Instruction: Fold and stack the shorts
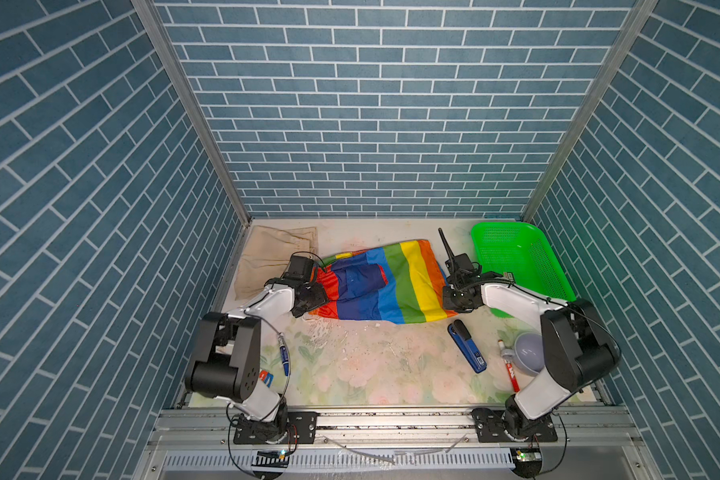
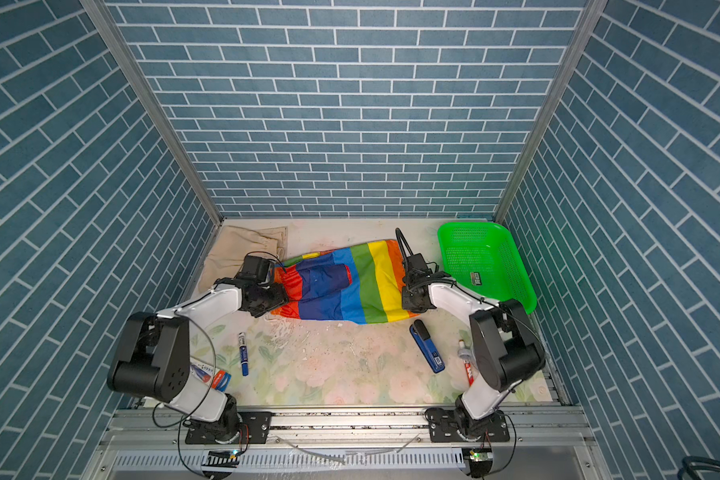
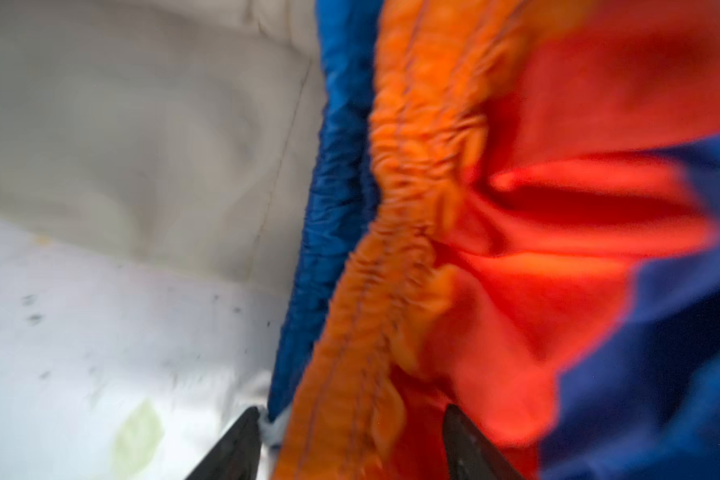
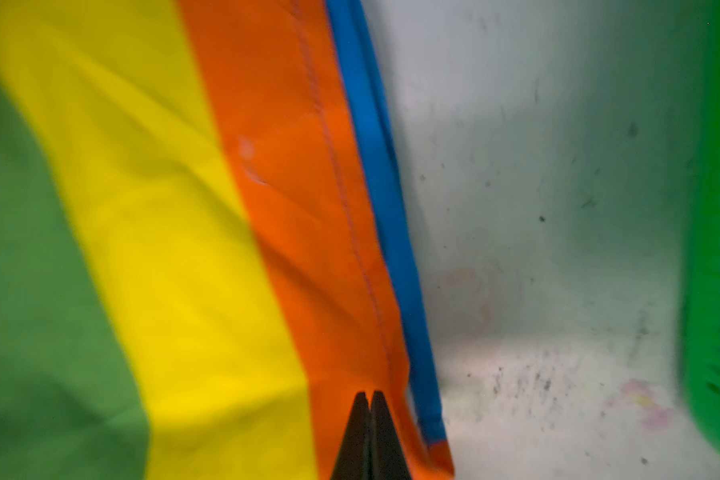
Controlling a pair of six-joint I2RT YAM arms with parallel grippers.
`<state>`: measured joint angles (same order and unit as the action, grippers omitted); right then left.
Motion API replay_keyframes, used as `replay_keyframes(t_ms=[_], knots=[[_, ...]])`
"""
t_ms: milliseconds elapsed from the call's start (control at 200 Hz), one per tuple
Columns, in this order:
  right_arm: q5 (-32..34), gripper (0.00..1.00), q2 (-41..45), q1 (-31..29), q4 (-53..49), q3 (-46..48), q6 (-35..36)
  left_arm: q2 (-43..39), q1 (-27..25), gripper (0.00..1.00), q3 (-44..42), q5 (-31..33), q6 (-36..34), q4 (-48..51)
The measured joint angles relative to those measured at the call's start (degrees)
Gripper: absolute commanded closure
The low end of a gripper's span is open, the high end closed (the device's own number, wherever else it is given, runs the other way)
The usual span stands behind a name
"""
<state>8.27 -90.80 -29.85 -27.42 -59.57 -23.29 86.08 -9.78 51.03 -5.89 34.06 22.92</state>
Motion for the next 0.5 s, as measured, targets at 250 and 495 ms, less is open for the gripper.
replay_keyframes(t_ms=[250,495], knots=[[6.8,0.41,2.5,-18.9,4.6,-12.8,10.1,-16.5,0.1,0.21,3.6,2.5,-0.5,5.6],[3.8,0.35,-14.0,-27.7,9.5,-23.7,16.7,-25.3,7.5,0.18,0.2,2.4,0.1,9.6]])
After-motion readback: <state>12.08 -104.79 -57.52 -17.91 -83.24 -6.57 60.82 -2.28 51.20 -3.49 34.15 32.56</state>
